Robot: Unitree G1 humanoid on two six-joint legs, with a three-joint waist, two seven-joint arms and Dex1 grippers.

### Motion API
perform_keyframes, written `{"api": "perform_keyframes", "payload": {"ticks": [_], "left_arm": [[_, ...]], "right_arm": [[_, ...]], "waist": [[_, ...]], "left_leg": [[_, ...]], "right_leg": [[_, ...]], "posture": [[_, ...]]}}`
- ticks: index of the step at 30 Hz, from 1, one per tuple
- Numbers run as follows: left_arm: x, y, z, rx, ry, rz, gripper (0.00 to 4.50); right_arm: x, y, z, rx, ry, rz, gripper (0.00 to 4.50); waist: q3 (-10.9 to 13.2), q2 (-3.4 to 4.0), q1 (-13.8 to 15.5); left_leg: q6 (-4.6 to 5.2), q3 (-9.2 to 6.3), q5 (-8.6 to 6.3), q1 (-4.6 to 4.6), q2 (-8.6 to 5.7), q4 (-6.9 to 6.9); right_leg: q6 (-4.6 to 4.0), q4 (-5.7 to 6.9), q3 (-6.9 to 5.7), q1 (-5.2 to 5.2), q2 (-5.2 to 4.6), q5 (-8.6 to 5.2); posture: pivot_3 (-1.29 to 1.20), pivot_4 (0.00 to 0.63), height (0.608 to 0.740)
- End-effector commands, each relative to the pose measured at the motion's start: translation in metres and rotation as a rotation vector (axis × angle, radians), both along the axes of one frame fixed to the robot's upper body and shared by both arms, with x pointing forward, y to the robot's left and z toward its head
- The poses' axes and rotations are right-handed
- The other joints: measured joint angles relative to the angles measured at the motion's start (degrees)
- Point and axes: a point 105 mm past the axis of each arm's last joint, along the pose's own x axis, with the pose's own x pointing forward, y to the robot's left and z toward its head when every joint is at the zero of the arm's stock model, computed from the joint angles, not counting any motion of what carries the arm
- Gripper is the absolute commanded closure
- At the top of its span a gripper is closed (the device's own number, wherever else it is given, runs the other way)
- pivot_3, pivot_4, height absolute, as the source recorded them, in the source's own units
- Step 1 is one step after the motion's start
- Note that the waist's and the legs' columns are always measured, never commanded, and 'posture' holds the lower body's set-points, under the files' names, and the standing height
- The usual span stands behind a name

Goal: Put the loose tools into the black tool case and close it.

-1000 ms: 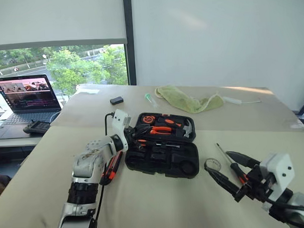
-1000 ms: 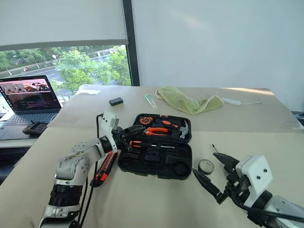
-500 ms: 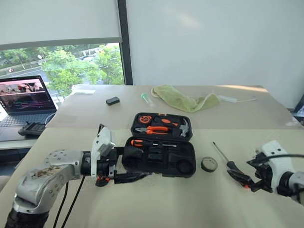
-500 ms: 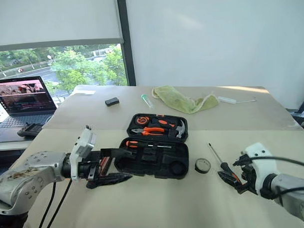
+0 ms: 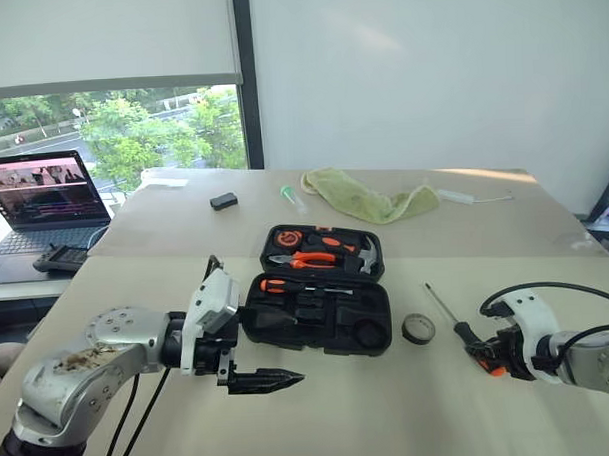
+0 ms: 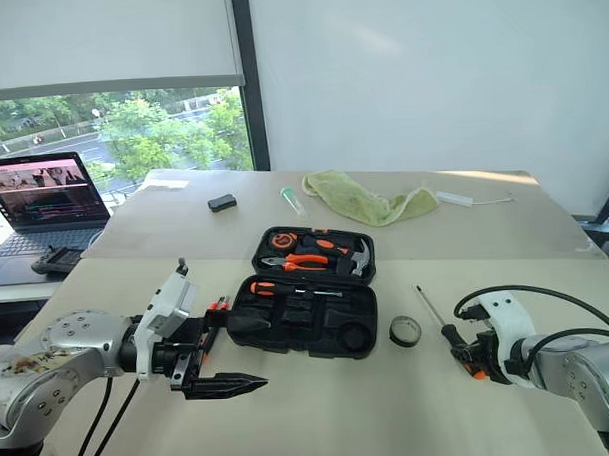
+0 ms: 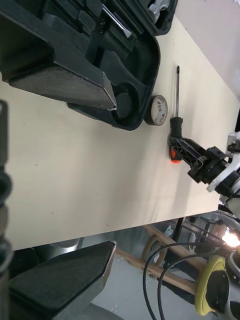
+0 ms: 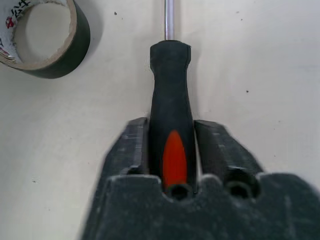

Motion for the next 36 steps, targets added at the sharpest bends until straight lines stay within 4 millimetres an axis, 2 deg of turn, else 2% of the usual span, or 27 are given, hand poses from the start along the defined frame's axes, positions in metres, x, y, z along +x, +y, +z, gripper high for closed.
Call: {"api": "perform_keyframes", "payload": {"ticks": [1, 4, 7, 9, 11, 13, 14, 21, 24, 31, 36], "left_arm": [[-0.001, 0.0, 0.007, -0.035, -0.036, 0.027, 0.0], [0.005, 0.006, 0.006, -0.066, -0.022, 0.119, 0.0], [0.01, 0.012, 0.009, -0.118, -0.033, 0.199, 0.0], [0.012, 0.016, 0.01, -0.138, -0.043, 0.233, 0.0], [0.01, 0.023, 0.01, -0.159, -0.02, 0.249, 0.0], [0.004, 0.034, 0.01, -0.146, 0.031, 0.236, 0.0], [0.002, 0.036, 0.011, -0.143, 0.04, 0.23, 0.0], [0.0, 0.05, 0.011, -0.118, 0.013, 0.267, 0.0], [0.001, 0.051, 0.011, -0.115, 0.005, 0.28, 0.0], [0.002, 0.058, 0.011, -0.096, -0.007, 0.32, 0.0], [0.002, 0.057, 0.01, -0.092, -0.012, 0.326, 0.0]], "right_arm": [[0.008, 0.006, 0.03, -0.033, -0.172, 0.087, 3.53], [0.011, 0.02, 0.06, -0.055, -0.31, 0.208, 3.53], [0.016, 0.048, 0.086, -0.027, -0.402, 0.363, 3.53], [0.02, 0.063, 0.094, -0.011, -0.42, 0.437, 3.53], [0.027, 0.089, 0.099, -0.019, -0.424, 0.578, 3.53], [0.04, 0.116, 0.097, -0.088, -0.401, 0.758, 3.53], [0.047, 0.123, 0.095, -0.119, -0.383, 0.811, 3.53], [0.086, 0.149, 0.076, -0.354, -0.309, 1.089, 3.53], [0.093, 0.159, 0.07, -0.386, -0.272, 1.18, 3.53], [0.102, 0.174, 0.062, -0.389, -0.214, 1.228, 3.53], [0.105, 0.177, 0.054, -0.372, -0.165, 1.215, 3.53]], "waist": [[0.0, 0.0, 0.0], [0.04, 0.07, 0.0], [0.09, 0.12, -0.31], [0.12, 0.12, -0.47], [0.15, 0.13, -0.64], [0.2, 0.12, -1.18], [0.25, 0.09, -1.29], [0.39, 0.19, -0.76], [0.44, 0.16, -0.83], [0.47, 0.2, -0.96], [0.48, 0.22, -1.26]], "left_leg": [[0.0, 0.0, 0.0, 0.01, 0.0, 0.0], [-0.02, -0.01, 0.01, 0.01, 0.02, 0.0], [-0.03, -0.02, 0.01, 0.04, 0.05, 0.0], [-0.07, -0.02, 0.04, 0.05, 0.05, 0.0], [-0.1, -0.04, 0.05, 0.13, 0.07, -0.01], [-0.16, -0.03, 0.09, 0.13, 0.08, -0.03], [-0.19, -0.03, 0.11, 0.12, 0.08, -0.03], [-0.34, -0.04, 0.19, 0.02, 0.02, -0.07], [-0.61, 0.01, 0.35, -0.06, 0.0, -0.07], [-0.71, -0.02, 0.31, -0.09, 0.04, -0.1], [-0.76, -0.03, 0.3, -0.08, 0.04, -0.12]], "right_leg": [[0.0, 0.01, 0.0, 0.0, 0.0, 0.0], [0.01, 0.03, 0.0, -0.01, 0.02, 0.0], [0.04, 0.03, 0.01, 0.0, 0.03, 0.02], [0.04, 0.03, 0.05, -0.02, 0.04, 0.04], [0.02, 0.05, 0.02, 0.02, 0.06, 0.04], [-0.04, 0.05, 0.04, -0.04, 0.08, 0.07], [-0.1, 0.06, 0.01, -0.04, 0.08, 0.04], [-0.15, 0.02, -0.14, -0.14, 0.02, 0.0], [-0.15, -0.01, -0.11, -0.18, 0.01, 0.01], [-0.16, 0.0, -0.13, -0.26, -0.01, 0.0], [-0.17, 0.09, -0.13, -0.31, -0.06, 0.01]], "posture": [[0.0, 0.15, 0.74], [0.0, 0.15, 0.74], [0.0, 0.15, 0.74], [0.0, 0.15, 0.74], [0.0, 0.15, 0.74], [0.0, 0.15, 0.74], [0.0, 0.15, 0.74], [0.0, 0.15, 0.74], [0.0, 0.15, 0.74], [0.0, 0.15, 0.74], [0.0, 0.15, 0.74]]}}
